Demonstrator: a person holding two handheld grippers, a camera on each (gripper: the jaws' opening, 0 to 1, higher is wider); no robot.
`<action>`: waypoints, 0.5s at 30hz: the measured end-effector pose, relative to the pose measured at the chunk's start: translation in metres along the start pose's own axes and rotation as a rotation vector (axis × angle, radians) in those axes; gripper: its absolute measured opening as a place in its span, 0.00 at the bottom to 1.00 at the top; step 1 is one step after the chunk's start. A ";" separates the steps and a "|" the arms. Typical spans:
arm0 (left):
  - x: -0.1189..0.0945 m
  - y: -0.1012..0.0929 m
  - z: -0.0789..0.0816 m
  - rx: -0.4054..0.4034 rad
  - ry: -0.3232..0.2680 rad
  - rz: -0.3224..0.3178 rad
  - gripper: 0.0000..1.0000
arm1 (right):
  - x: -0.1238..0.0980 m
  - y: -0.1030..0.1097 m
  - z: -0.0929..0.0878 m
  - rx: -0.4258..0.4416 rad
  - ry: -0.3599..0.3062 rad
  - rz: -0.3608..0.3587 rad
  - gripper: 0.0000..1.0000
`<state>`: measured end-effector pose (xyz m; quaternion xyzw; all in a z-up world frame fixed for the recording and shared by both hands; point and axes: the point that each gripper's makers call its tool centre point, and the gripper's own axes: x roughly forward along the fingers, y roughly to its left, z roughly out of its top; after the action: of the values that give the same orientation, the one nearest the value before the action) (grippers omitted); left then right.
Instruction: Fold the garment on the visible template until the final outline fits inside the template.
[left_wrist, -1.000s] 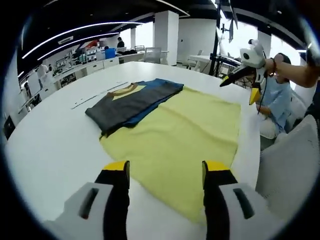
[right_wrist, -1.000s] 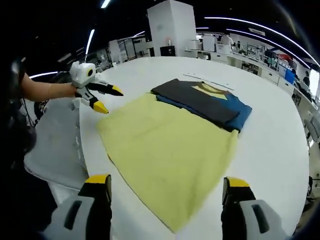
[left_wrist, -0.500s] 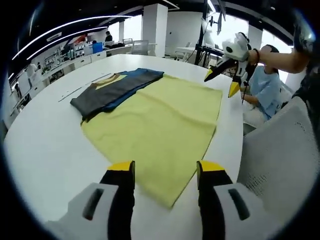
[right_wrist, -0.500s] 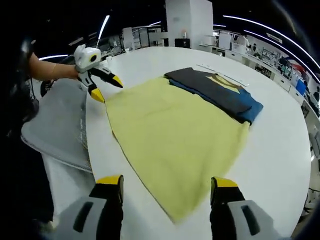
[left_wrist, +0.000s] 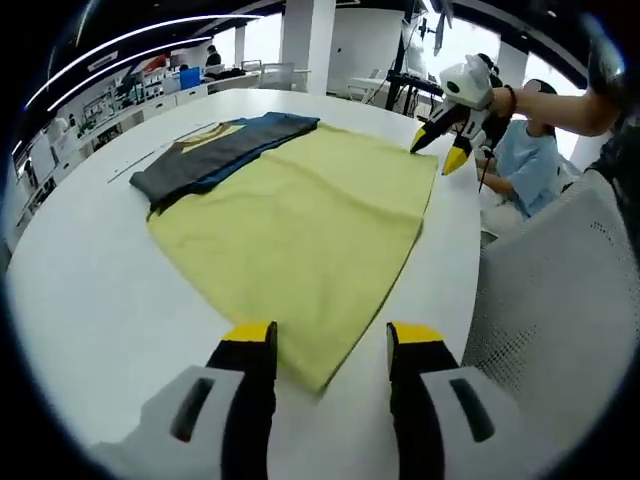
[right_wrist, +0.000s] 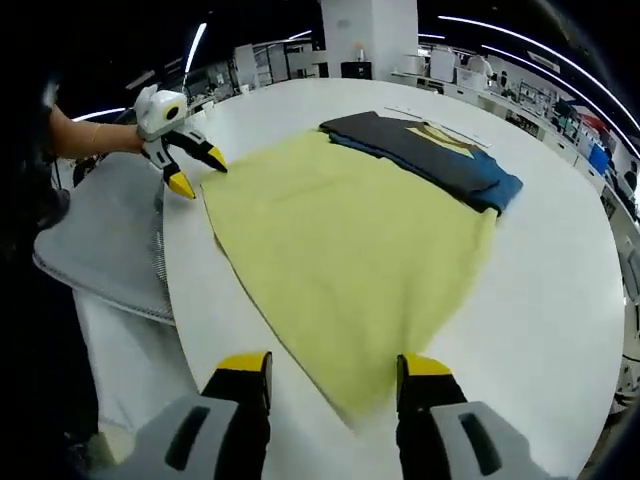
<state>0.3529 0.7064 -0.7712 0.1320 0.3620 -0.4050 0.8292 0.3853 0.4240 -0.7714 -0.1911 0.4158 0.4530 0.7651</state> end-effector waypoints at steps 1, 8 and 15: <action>0.000 0.002 0.000 0.022 -0.003 0.008 0.39 | 0.001 0.000 0.000 0.000 0.002 0.000 0.45; -0.001 0.009 0.000 0.016 -0.001 0.034 0.29 | 0.001 -0.005 -0.002 -0.025 0.023 -0.019 0.39; -0.001 0.008 -0.001 0.032 0.010 0.036 0.30 | 0.002 -0.003 -0.005 -0.105 0.064 -0.028 0.39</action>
<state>0.3582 0.7121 -0.7718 0.1536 0.3570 -0.3952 0.8323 0.3863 0.4196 -0.7762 -0.2510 0.4129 0.4572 0.7466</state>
